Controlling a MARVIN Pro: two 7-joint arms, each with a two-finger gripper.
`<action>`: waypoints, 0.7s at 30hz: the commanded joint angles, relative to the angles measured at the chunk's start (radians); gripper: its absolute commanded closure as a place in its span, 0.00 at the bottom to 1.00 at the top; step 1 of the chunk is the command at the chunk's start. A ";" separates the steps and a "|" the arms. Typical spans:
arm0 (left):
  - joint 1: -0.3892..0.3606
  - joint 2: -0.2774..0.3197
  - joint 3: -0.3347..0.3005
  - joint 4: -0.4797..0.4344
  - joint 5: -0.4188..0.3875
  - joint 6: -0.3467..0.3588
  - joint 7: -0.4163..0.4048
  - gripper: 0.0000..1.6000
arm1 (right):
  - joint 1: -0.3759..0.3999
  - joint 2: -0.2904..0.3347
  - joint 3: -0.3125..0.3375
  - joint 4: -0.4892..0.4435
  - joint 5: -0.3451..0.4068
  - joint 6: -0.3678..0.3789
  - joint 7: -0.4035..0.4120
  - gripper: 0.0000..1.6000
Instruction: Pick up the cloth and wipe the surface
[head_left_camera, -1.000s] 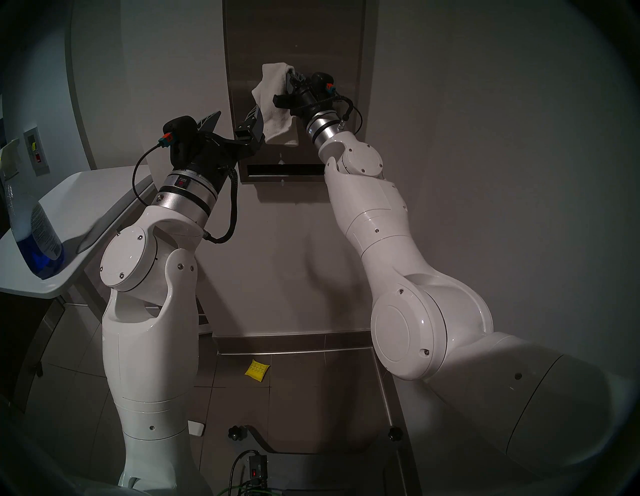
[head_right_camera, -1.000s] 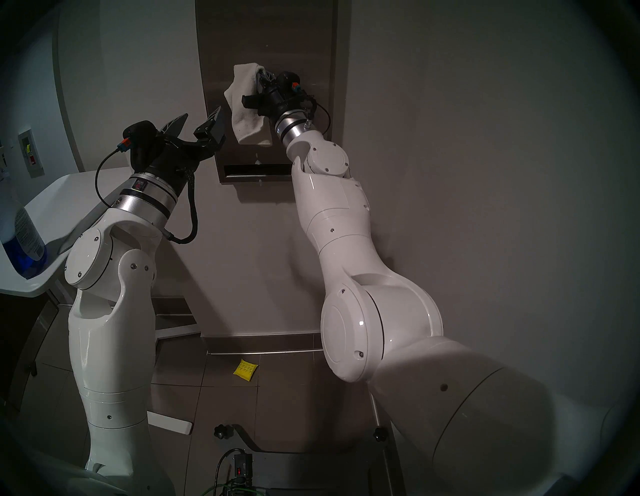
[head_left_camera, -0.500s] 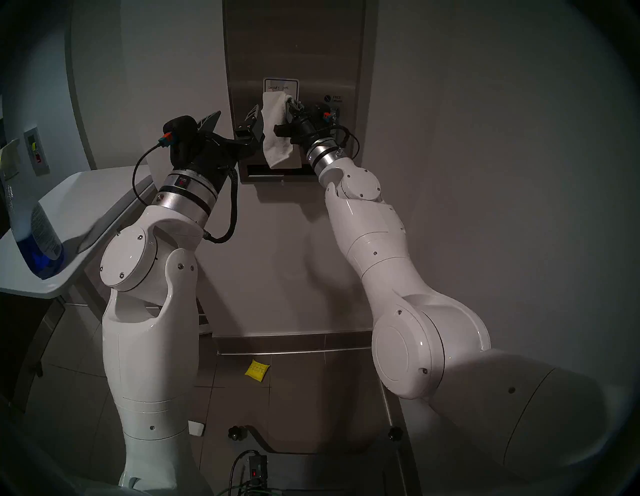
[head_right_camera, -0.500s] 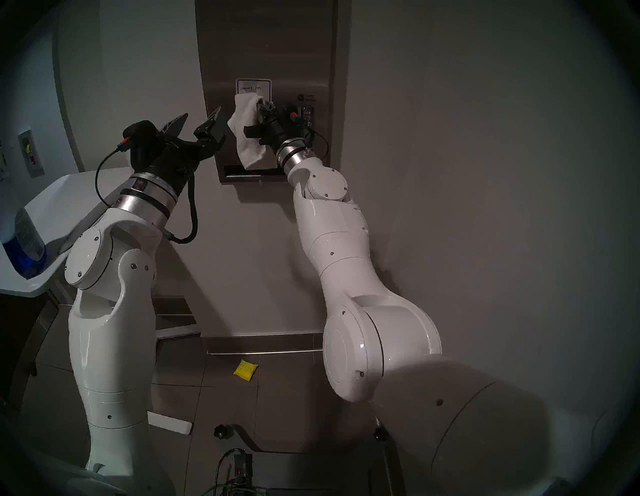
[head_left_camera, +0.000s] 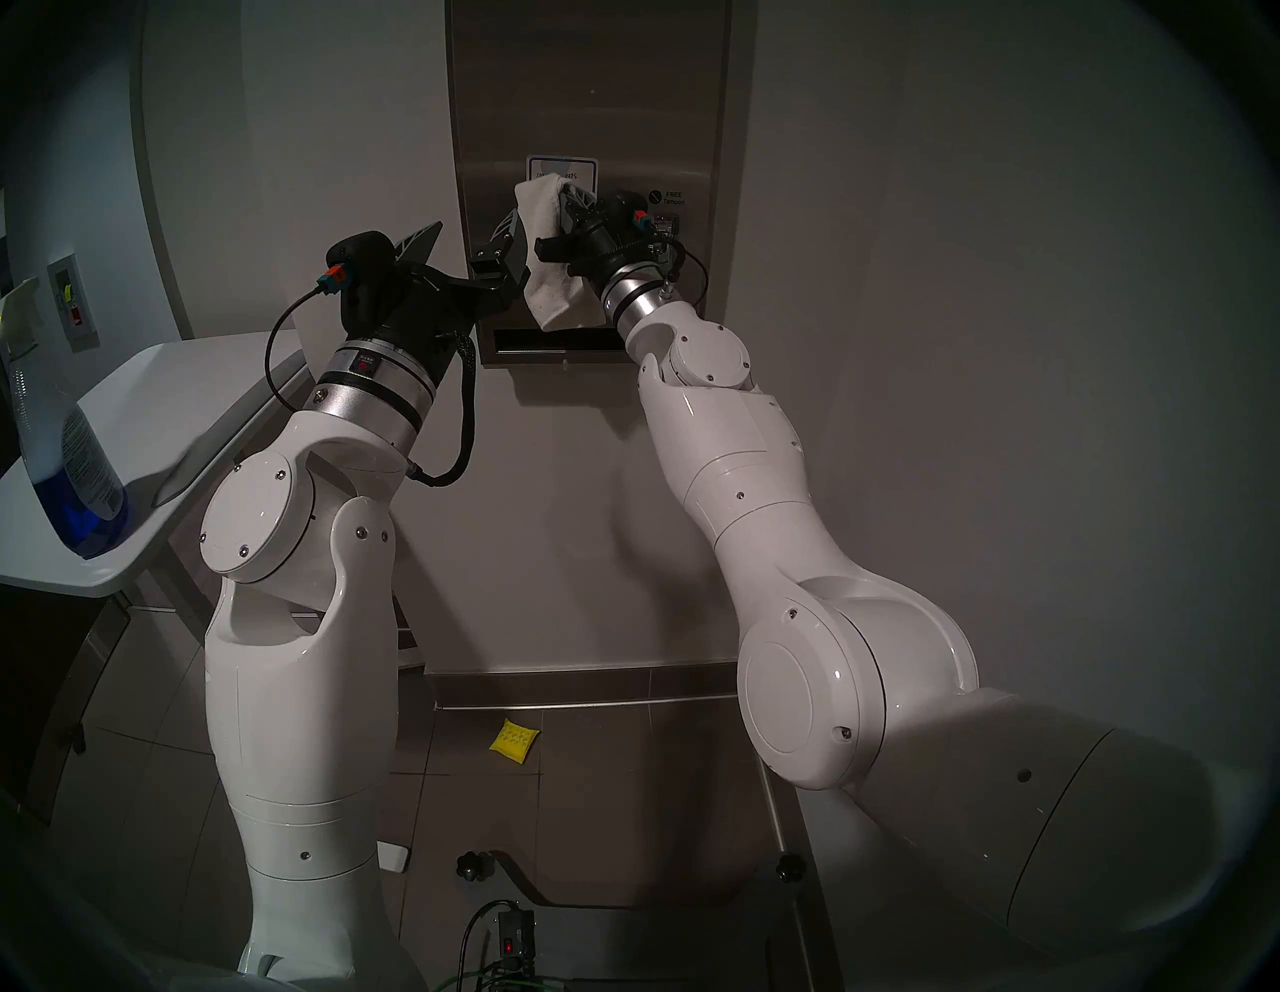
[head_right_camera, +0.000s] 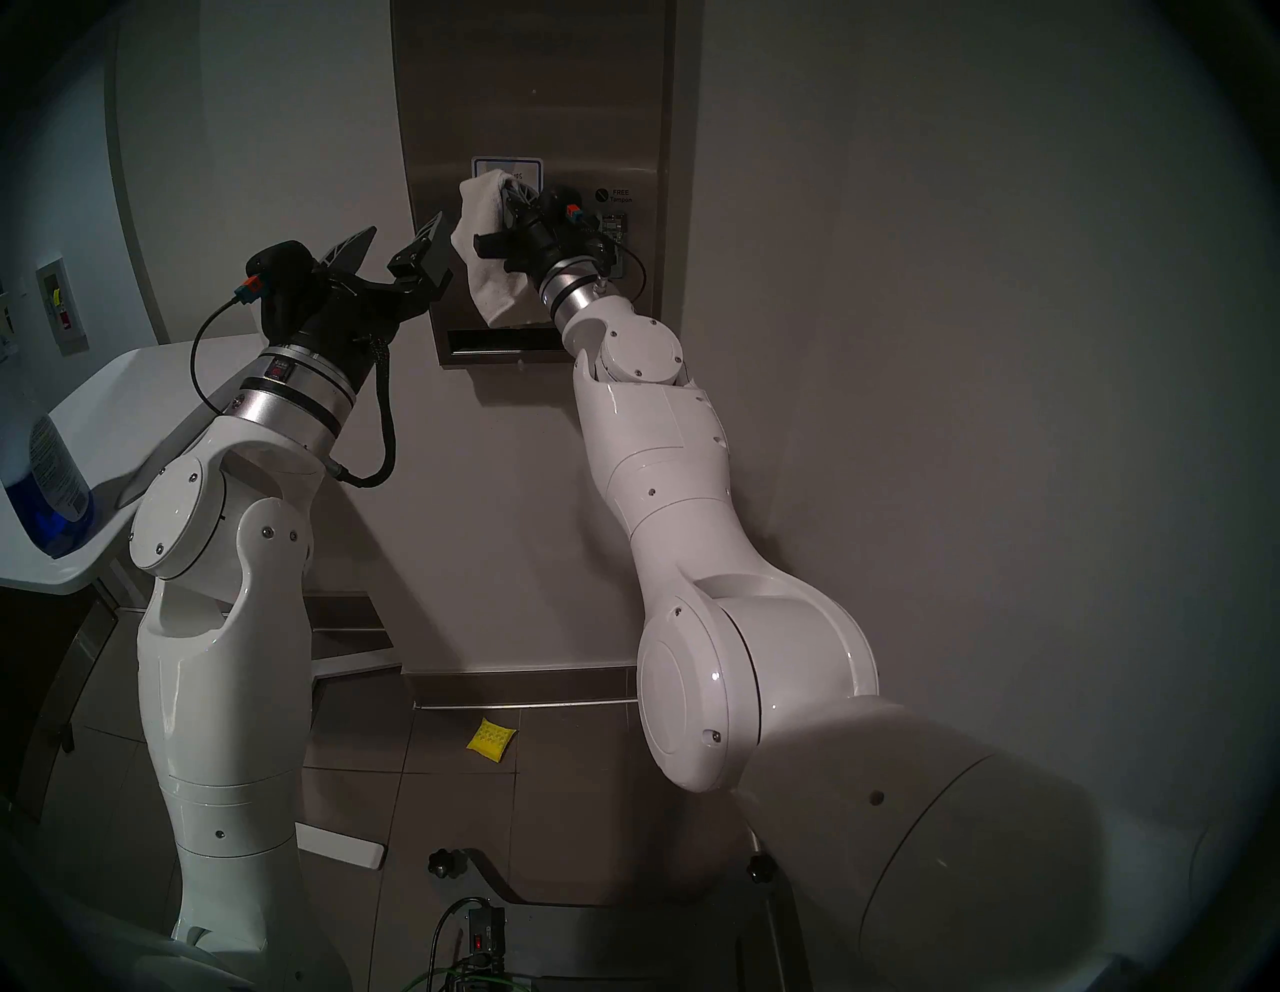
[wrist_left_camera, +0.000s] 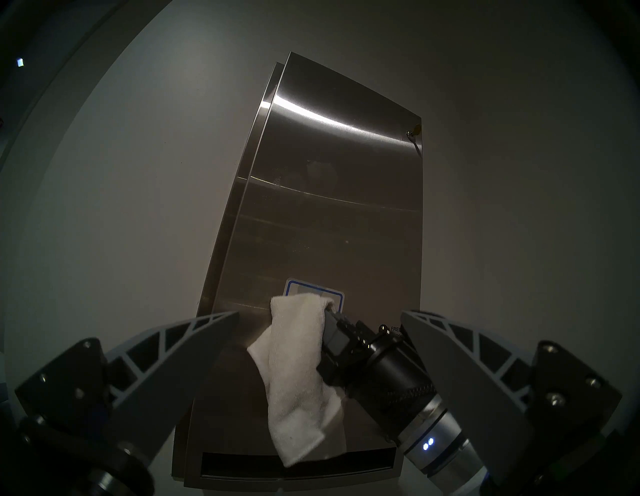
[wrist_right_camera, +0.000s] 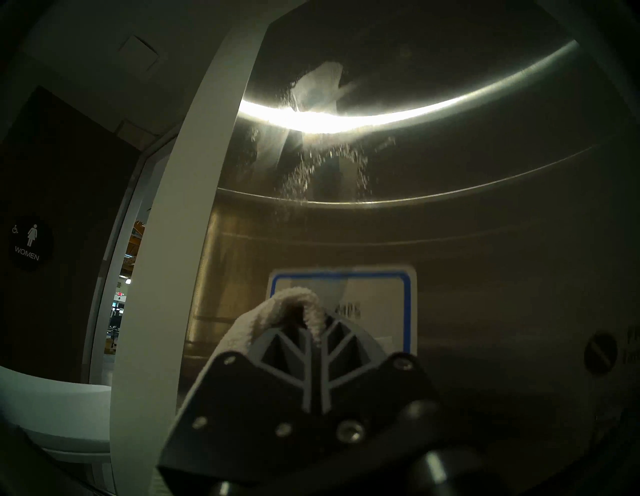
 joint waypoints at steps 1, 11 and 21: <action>-0.026 0.001 0.000 -0.027 -0.001 -0.008 -0.002 0.00 | 0.114 -0.037 -0.004 -0.061 -0.002 -0.009 -0.039 1.00; -0.029 0.000 -0.001 -0.030 0.001 -0.006 -0.002 0.00 | 0.116 -0.063 0.052 0.005 0.007 -0.024 -0.180 1.00; -0.030 -0.001 -0.001 -0.030 0.002 -0.005 -0.003 0.00 | 0.041 -0.043 0.068 0.021 0.013 -0.002 -0.178 1.00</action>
